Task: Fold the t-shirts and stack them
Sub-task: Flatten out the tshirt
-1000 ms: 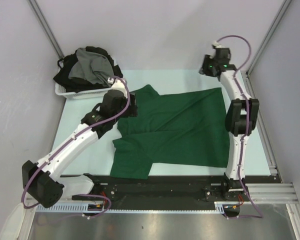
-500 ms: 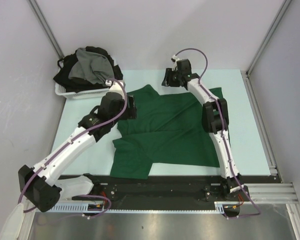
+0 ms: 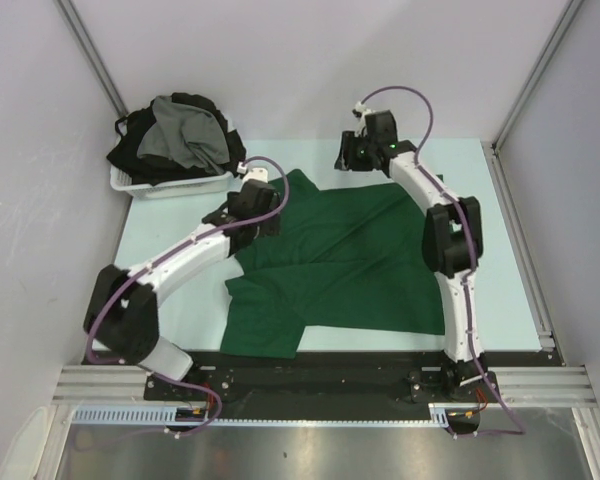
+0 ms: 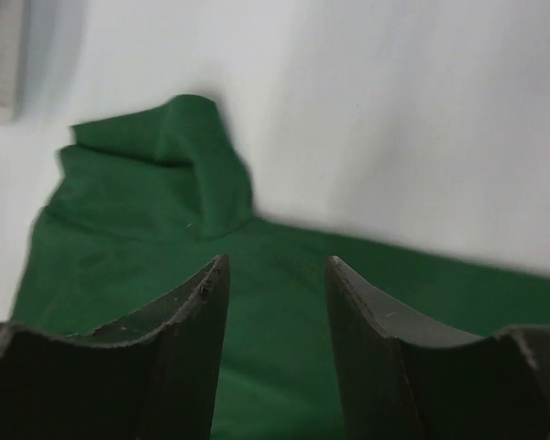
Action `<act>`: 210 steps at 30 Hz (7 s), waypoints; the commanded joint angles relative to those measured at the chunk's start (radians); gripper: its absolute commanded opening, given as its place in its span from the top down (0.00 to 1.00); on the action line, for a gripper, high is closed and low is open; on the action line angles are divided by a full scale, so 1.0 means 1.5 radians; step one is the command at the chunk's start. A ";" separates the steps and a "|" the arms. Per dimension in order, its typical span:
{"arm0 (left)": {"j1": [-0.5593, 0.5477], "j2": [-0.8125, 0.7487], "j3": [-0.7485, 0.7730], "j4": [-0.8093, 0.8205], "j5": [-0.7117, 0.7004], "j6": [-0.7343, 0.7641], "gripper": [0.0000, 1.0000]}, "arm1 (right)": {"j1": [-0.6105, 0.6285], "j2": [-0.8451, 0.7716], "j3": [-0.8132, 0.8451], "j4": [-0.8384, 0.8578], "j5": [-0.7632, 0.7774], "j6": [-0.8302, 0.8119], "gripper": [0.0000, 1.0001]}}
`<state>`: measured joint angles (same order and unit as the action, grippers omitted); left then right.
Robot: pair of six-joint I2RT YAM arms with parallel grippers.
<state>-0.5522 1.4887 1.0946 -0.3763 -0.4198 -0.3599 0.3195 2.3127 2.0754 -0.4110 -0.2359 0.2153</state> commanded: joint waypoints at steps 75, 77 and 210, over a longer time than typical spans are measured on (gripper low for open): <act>0.180 0.596 0.586 -0.016 0.122 -0.037 0.27 | 0.017 -0.603 -0.472 -0.150 0.185 -0.057 0.50; 0.180 0.598 0.592 -0.013 0.122 -0.042 0.27 | 0.018 -0.605 -0.471 -0.155 0.187 -0.059 0.50; 0.136 0.312 0.487 -0.017 0.369 0.002 0.49 | 0.152 -0.145 -0.162 0.030 0.095 0.007 0.81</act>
<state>-0.2771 2.1014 1.9083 -0.4023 0.1207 -0.3828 0.5423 2.0243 1.7279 -0.4175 -0.0483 0.2249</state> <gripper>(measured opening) 0.538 0.240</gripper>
